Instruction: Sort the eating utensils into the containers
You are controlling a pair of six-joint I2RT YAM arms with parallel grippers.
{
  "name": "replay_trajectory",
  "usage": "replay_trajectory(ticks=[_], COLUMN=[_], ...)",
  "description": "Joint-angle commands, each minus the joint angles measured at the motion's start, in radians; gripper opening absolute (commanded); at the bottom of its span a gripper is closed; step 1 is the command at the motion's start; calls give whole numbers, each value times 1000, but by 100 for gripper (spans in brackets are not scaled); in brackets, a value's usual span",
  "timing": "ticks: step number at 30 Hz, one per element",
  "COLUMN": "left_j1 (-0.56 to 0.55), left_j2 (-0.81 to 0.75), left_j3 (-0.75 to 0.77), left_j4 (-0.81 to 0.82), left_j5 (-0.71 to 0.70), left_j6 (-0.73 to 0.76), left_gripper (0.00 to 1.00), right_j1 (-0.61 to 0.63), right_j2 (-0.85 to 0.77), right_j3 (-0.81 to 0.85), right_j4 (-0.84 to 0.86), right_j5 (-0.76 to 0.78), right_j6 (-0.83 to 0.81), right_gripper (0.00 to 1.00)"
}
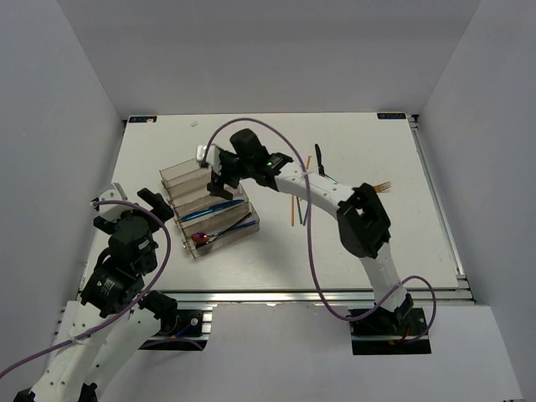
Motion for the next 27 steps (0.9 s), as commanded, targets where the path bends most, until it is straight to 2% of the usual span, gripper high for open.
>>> replay_trajectory(ticks=[1,3,4,6,7,10,15,20,23,24,27], left_j1=[1,1,1,1,1,2,1,2,2,2,2], left_j2=[7,10,11,16,18,27,45,68,80,80,82], left_j3=[-2,-2,-1,-2,-2,-2,-1,-1,1,1,-1], left_j4=[9,9,9,10,10,9,10,14,10,10,14], left_j5=[14,17,18,18,21,24,28,34,38,38,41], left_j6=[9,10,10,10,10,10,12,15,15,15,18], left_gripper=[98,98,98,98,98,98,98,98,98,98,98], right_j1=[-69,-109,-162,-230,-297,-405,-482,-485,-489,-494,-502], right_j2=[-165,-176,-166,-138,-113,-96,-66,68,126,135,132], right_j3=[-90,-66,-33,87,115,111,36,175,192,185,137], right_j4=[296,243,187,-26,-127,-180,-150,-212,-220,-218,-186], right_j5=[379,534,581,645,644,624,710,791,811,810,808], right_j6=[381,470,604,746,842,914,879,808,814,831,857], right_gripper=[89,89,89,89,89,89,89,88,78,71,59])
